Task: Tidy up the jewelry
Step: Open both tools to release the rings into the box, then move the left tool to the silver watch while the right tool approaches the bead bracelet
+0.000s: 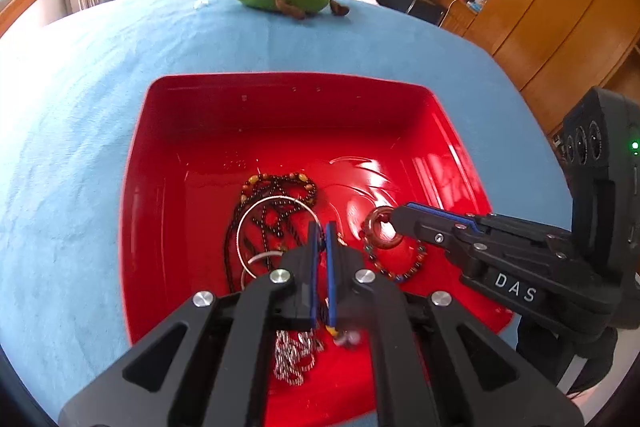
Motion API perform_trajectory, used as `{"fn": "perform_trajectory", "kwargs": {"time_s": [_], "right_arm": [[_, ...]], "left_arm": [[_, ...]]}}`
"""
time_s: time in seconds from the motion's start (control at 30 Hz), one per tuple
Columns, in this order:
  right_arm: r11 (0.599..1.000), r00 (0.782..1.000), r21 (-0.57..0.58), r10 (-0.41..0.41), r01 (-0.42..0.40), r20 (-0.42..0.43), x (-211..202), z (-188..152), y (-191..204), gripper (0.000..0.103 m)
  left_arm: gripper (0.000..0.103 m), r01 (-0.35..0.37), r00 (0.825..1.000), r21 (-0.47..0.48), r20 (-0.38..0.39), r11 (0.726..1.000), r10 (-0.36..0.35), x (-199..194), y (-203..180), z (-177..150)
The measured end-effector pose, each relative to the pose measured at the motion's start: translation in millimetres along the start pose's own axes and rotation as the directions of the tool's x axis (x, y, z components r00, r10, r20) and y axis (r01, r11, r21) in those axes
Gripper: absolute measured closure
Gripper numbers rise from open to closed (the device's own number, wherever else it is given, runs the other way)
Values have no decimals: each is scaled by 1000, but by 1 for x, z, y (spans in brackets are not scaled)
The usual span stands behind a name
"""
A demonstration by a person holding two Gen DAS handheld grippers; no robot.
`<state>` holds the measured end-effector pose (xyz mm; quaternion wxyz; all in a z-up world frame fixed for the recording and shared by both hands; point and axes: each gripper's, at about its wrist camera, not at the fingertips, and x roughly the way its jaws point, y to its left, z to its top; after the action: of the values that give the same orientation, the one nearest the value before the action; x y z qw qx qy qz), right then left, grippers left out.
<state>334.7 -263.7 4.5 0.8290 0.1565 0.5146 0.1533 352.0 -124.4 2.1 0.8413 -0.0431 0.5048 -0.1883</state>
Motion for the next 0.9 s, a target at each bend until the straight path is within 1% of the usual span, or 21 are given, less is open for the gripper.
{"fn": "perform_trajectory", "kwargs": {"time_s": [0.03,0.07,0.13,0.2,0.23,0.3,0.33,0.37,0.4,0.43,0.5,0.53,0.6,0.63,0.7,0.73,0.77,0.8,0.9], "right_arm": [[1000,1000,2,-5,5,1,2,2,-1,91],[1000,1000,8,-11,10,10,1,3,-2,91],[1000,999,6,-31,30,25,-3,3,-2,90],[999,997,0,-34,34,66,-21,0,0,91],[1000,996,-1,-22,23,89,-33,-2,2,91],[1000,991,-15,-6,8,130,-58,-9,8,91],[1000,988,-24,-5,8,156,-73,-15,12,90],[1000,985,-30,-3,8,175,-83,-19,14,90],[999,981,-39,0,8,193,-95,-27,17,90],[999,979,-48,-1,11,204,-105,-35,21,90],[998,976,-66,-1,16,216,-119,-50,28,90],[997,976,-74,-1,18,216,-123,-55,30,90],[995,977,-94,-3,24,212,-132,-75,36,90],[995,977,-100,-5,26,211,-134,-80,37,90],[992,978,-118,-17,42,206,-140,-101,42,89],[991,979,-126,-17,44,203,-143,-110,45,89],[991,980,-131,-12,38,199,-144,-117,45,89],[990,981,-135,-3,29,194,-145,-127,46,89],[991,983,-131,15,9,183,-145,-147,43,89]], "left_arm": [[100,-1,1000,-2,-4,1000,1,3,1,1],[98,-7,1000,-8,-8,1000,7,5,3,2],[97,7,1000,-24,-7,1000,-7,1,7,2],[97,26,1000,-37,3,999,-26,-11,9,2],[97,34,999,-39,26,999,-33,-25,9,-1],[97,39,995,-12,92,999,-37,-60,3,-8],[94,35,993,-3,114,999,-34,-74,1,-12],[81,32,990,-1,137,999,-31,-89,-1,-18],[72,31,986,-3,165,1000,-31,-104,-1,-27],[59,25,983,-3,184,1000,-24,-112,-2,-33],[57,-18,974,3,228,1000,17,-134,-3,-53],[54,-24,972,3,234,1000,22,-140,-3,-60],[50,-23,971,-11,238,1000,25,-152,1,-80],[50,-32,970,-16,239,999,35,-157,2,-88],[46,-56,968,-18,245,998,59,-163,5,-105],[41,-64,967,-16,246,998,66,-167,6,-111],[39,-70,966,-14,249,997,72,-170,7,-121],[38,-72,965,-14,251,997,73,-174,9,-132],[35,-68,969,-7,238,998,67,-177,13,-154]]}}
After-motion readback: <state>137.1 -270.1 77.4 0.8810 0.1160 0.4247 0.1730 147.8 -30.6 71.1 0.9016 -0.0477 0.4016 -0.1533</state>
